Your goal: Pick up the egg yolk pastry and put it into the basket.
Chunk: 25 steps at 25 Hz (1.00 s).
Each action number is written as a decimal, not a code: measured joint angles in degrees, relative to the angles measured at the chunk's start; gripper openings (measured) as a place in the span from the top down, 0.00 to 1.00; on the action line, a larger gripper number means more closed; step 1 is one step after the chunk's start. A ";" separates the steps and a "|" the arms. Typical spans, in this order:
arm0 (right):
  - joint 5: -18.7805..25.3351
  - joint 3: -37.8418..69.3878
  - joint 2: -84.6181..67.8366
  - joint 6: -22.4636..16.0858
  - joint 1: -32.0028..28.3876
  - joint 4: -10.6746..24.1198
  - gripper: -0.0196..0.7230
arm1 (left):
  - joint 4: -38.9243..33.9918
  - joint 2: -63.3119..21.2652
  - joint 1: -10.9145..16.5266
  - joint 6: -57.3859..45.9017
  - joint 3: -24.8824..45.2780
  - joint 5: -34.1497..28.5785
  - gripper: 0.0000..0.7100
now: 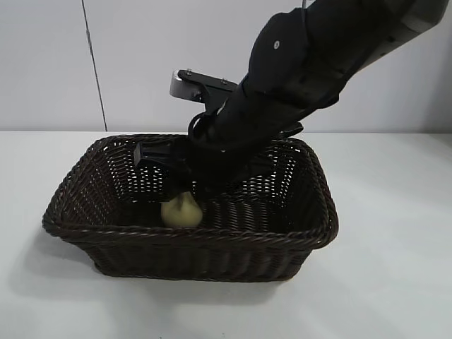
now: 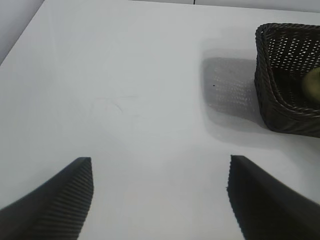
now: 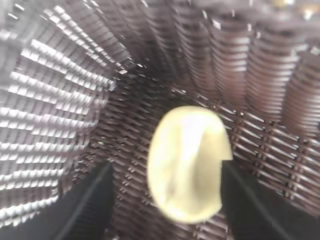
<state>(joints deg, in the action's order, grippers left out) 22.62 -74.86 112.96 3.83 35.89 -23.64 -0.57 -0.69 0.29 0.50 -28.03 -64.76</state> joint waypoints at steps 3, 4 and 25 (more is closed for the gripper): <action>9.82 -5.72 0.00 -0.79 -1.77 0.29 0.34 | 0.00 0.00 0.00 0.00 0.00 0.00 0.24; 13.28 -7.87 0.00 -0.83 -2.19 0.55 0.34 | 0.00 0.00 0.00 0.00 0.00 0.00 0.24; 47.10 -24.19 0.55 -16.00 -7.51 21.82 0.35 | 0.00 0.00 0.00 0.00 0.00 0.00 0.24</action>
<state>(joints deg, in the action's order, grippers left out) 69.72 -99.05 113.52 -12.17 28.38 -1.82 -0.57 -0.69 0.29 0.50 -28.03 -64.76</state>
